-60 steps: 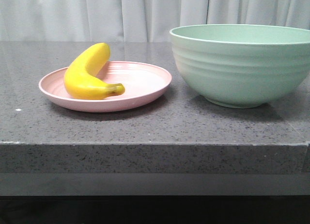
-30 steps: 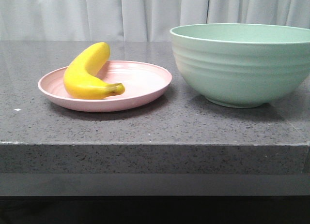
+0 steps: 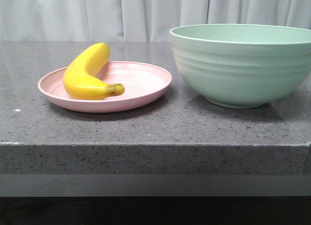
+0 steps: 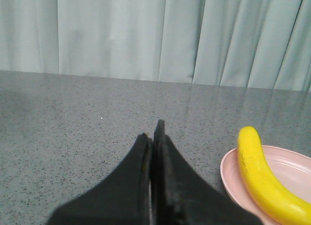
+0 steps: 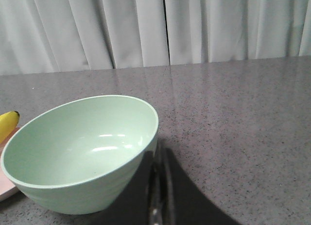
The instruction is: Transfer banana from pink plate to green bowl
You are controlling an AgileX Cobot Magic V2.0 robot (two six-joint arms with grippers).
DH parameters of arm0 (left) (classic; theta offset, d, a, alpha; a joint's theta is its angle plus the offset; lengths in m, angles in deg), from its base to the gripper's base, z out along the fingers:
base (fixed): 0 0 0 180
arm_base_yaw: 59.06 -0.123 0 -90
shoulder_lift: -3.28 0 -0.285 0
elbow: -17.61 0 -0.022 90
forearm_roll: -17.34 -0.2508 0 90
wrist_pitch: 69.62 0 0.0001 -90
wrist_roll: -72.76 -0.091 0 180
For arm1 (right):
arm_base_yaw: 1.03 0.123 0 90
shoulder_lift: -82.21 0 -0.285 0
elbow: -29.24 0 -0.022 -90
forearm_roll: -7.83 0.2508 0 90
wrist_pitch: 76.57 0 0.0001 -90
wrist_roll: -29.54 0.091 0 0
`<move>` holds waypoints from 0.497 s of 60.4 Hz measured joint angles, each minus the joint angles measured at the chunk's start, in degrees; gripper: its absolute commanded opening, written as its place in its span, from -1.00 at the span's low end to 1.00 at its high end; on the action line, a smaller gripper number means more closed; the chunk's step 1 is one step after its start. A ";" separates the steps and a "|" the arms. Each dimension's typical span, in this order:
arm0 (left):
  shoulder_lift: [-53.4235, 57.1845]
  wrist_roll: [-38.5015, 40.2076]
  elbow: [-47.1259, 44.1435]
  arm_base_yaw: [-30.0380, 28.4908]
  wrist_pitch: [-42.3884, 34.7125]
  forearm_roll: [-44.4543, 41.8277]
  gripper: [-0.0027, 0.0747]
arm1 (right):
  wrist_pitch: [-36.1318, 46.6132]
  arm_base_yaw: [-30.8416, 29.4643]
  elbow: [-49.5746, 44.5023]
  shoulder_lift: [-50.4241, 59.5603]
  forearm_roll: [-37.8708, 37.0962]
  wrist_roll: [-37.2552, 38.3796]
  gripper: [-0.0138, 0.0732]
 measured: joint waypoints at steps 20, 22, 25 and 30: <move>-0.26 0.00 0.19 0.00 0.48 0.11 0.77 | -0.27 0.00 0.04 -0.57 0.00 0.00 0.83; -0.26 0.00 0.19 0.00 0.60 0.39 0.77 | -0.27 0.00 0.04 -0.57 0.00 0.00 0.81; -0.36 0.00 0.19 0.00 0.85 0.90 0.77 | -0.27 0.00 0.04 -0.57 0.00 0.00 0.79; -1.06 0.00 1.16 0.12 3.18 1.60 0.77 | -0.27 0.00 0.04 -0.57 0.00 0.00 0.80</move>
